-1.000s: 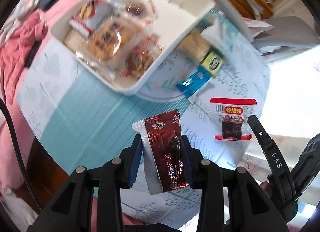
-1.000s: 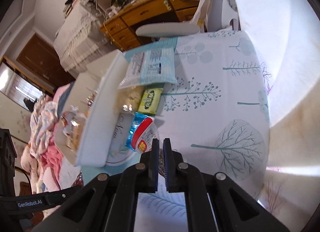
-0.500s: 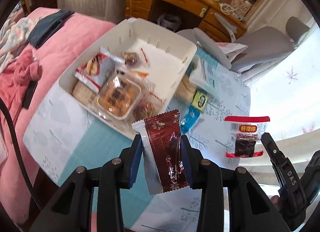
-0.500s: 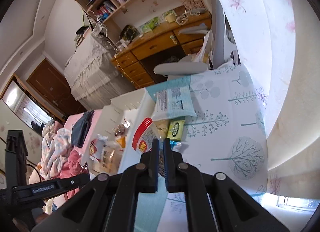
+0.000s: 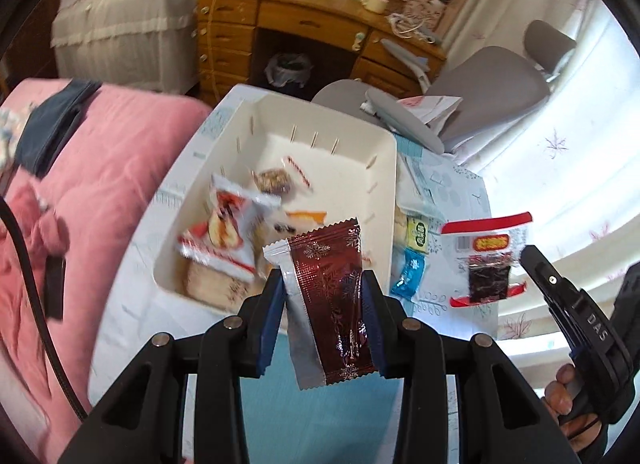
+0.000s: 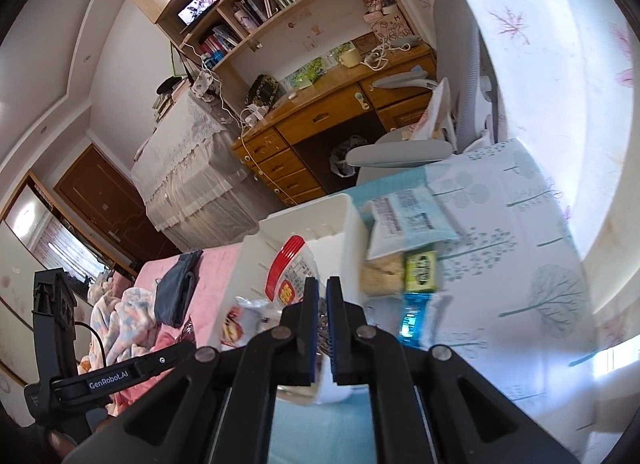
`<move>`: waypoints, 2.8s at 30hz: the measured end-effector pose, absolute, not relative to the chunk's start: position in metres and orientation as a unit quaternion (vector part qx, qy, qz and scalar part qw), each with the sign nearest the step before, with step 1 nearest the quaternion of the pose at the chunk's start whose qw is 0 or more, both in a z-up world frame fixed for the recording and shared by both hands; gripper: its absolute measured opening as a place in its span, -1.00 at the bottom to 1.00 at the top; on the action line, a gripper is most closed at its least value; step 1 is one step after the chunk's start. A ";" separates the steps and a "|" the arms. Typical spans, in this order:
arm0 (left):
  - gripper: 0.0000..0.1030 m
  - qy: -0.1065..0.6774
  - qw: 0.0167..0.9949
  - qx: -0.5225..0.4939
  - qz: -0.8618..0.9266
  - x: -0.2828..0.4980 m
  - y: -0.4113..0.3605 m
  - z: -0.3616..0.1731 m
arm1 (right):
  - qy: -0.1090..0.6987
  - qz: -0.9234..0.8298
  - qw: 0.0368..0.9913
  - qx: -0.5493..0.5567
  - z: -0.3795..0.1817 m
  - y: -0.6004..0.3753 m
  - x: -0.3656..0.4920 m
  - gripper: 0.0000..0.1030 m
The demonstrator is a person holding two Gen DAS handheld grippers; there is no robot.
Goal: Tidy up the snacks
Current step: 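Carry sachet and red-strip pack into the white tray and release them, then reach both grippers toward the white-blue bag and blue-wrapped candy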
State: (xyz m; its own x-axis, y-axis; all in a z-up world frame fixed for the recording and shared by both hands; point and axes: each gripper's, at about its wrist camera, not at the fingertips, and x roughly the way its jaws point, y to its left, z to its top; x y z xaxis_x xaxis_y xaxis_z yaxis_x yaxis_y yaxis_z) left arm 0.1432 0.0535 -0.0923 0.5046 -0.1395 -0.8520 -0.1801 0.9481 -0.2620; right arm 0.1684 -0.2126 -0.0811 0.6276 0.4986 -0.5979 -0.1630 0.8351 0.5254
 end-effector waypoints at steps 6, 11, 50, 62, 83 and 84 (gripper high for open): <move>-0.29 0.494 0.861 -0.123 -0.021 0.156 0.088 -0.094 | 0.371 0.179 0.880 0.237 -0.091 -0.174 0.168 -0.92; -0.28 0.492 0.864 -0.102 -0.034 0.166 0.108 -0.098 | 0.366 0.171 0.879 0.252 -0.102 -0.144 0.167 -0.91; 0.51 0.630 0.760 0.021 -0.158 0.288 0.014 -0.079 | 0.457 0.015 0.885 0.084 -0.134 -0.169 0.152 0.42; 0.51 0.665 0.731 0.040 -0.148 0.360 -0.075 -0.096 | 0.456 0.049 0.889 0.007 -0.160 -0.204 0.183 0.43; 0.66 0.748 0.663 -0.031 -0.011 0.443 -0.160 -0.221 | 0.432 0.195 0.878 -0.062 -0.231 -0.180 0.204 0.42; 0.66 0.749 0.661 -0.028 -0.006 0.445 -0.163 -0.226 | 0.432 0.195 0.879 -0.060 -0.232 -0.181 0.205 0.42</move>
